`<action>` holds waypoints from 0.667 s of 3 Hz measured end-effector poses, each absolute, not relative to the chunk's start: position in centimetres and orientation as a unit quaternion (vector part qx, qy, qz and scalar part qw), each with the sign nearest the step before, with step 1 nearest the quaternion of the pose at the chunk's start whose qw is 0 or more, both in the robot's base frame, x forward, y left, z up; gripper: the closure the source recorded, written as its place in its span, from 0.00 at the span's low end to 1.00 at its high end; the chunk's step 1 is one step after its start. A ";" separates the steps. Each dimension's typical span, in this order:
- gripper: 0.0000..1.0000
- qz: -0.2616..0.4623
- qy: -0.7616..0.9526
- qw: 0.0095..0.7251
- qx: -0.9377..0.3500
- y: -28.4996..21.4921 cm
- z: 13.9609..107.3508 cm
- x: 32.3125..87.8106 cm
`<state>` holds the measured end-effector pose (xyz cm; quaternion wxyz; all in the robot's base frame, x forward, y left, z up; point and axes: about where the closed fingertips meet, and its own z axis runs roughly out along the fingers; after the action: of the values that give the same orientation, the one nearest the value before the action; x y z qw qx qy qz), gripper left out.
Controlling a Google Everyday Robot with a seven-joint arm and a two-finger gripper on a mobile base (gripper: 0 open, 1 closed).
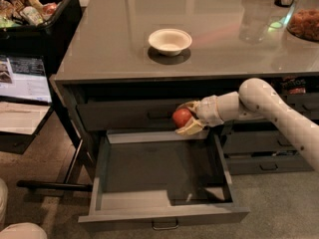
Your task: Pick apple from middle drawer and place on counter
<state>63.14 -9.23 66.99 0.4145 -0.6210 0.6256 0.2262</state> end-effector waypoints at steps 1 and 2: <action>1.00 0.211 0.619 0.422 -0.627 -9.8 69.8 62.0; 1.00 0.167 0.603 0.441 -0.643 -9.4 76.2 60.7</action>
Offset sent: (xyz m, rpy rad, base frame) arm -0.0409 -0.0007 0.1997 -0.1197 -0.2995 -0.0227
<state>60.67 -9.41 76.21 0.4407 -0.6433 0.6035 0.1665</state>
